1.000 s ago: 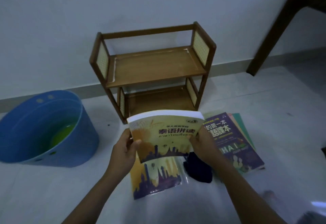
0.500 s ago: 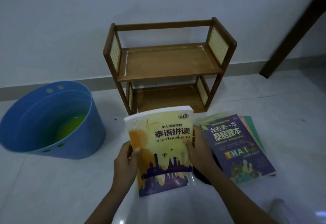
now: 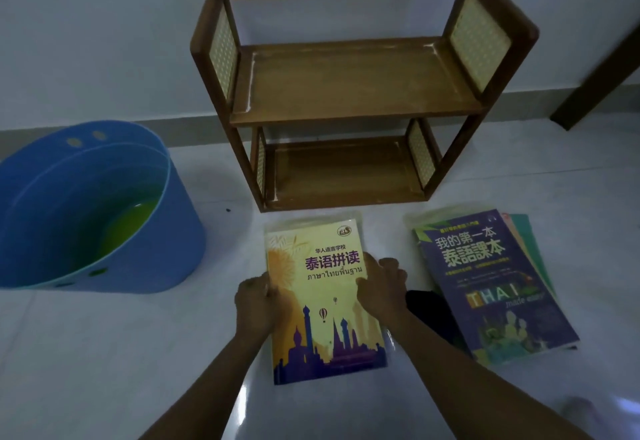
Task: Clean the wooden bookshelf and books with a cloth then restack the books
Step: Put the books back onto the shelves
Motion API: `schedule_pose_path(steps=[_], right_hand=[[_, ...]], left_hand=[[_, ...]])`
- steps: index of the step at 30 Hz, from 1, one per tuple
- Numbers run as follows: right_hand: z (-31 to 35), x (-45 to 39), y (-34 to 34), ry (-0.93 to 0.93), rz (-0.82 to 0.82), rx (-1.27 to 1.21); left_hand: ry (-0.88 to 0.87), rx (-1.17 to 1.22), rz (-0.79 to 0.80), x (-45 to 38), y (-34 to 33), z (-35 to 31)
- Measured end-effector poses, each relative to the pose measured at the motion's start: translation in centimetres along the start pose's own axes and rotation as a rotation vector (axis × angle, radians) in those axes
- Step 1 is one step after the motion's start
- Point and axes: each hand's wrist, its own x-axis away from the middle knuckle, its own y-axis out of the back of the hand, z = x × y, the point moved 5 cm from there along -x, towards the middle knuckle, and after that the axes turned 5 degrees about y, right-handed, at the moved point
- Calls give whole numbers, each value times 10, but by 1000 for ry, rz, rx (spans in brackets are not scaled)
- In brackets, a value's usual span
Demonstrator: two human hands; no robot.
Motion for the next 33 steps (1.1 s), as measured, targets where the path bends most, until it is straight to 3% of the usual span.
schedule_pose_path(steps=[1,4,7,10,13,17,21,25,33], right_hand=[[-2,-1,-2,-46,37,-57],[-2,-3,-8,-305,187,-624],[13,-5,6,-292,323,-863],[28,2,34,-106,322,-848],[40,16,64,83,231,-831],[53,32,103,211,37,-767],[49,40,108,237,-69,-774],[35,48,86,175,-115,-759],[32,39,77,212,-26,-697]], left_hand=[[25,31,21,1,-2,-5],[251,294,110,4,-4,-16],[362,434,207,-5,3,-21],[322,548,272,-4,16,-28],[150,619,273,7,34,-41],[-149,589,157,27,63,-65],[-301,522,104,36,73,-81],[-326,437,124,42,67,-74],[-317,297,181,43,64,-64]])
